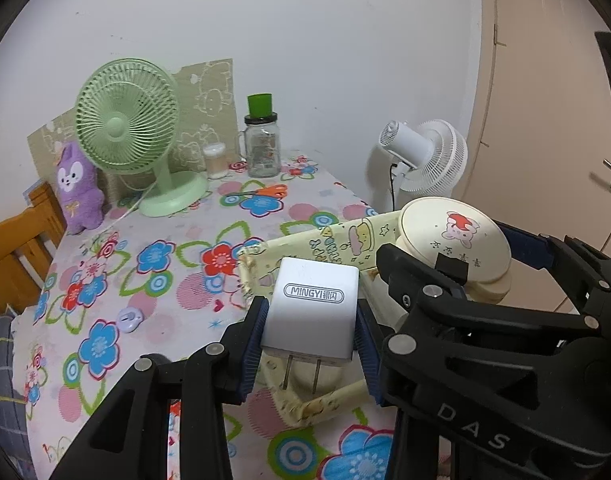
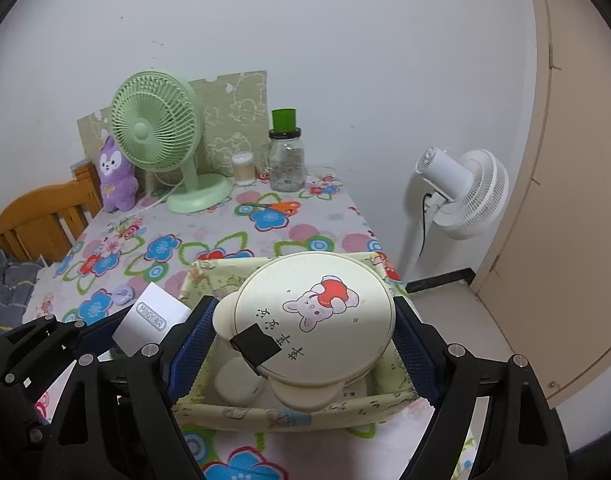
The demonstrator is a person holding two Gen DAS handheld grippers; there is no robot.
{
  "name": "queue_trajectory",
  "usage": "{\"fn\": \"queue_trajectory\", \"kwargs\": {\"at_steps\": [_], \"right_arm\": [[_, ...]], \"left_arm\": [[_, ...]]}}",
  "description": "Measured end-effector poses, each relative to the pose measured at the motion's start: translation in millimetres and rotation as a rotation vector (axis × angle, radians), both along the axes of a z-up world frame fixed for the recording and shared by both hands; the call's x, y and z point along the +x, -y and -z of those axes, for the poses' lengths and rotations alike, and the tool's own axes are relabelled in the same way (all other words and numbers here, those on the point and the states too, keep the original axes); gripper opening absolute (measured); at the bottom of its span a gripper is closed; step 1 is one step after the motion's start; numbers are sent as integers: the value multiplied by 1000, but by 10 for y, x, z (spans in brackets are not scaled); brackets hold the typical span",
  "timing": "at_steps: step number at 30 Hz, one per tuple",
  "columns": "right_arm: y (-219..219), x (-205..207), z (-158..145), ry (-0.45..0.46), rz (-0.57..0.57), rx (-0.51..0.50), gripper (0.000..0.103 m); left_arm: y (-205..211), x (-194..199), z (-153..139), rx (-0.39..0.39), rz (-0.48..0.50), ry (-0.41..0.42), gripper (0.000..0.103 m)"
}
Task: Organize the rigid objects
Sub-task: 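Lower the plug charger into the box and open the left tool while the right tool lowers the container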
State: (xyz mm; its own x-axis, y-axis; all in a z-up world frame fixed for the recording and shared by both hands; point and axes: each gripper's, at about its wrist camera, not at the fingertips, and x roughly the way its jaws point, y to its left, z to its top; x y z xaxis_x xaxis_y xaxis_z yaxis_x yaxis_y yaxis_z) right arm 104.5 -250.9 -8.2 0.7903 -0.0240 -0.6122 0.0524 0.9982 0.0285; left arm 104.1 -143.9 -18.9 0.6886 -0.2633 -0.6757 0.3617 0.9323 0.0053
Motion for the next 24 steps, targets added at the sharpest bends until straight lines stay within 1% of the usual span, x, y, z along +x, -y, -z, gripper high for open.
{"fn": "queue_trajectory", "kwargs": {"at_steps": [9, 24], "right_arm": [[185, 202, 152, -32, 10, 8, 86], [241, 573, 403, -91, -49, 32, 86]], "left_arm": [[183, 205, 129, 27, 22, -26, 44], [310, 591, 394, 53, 19, -98, 44]]}}
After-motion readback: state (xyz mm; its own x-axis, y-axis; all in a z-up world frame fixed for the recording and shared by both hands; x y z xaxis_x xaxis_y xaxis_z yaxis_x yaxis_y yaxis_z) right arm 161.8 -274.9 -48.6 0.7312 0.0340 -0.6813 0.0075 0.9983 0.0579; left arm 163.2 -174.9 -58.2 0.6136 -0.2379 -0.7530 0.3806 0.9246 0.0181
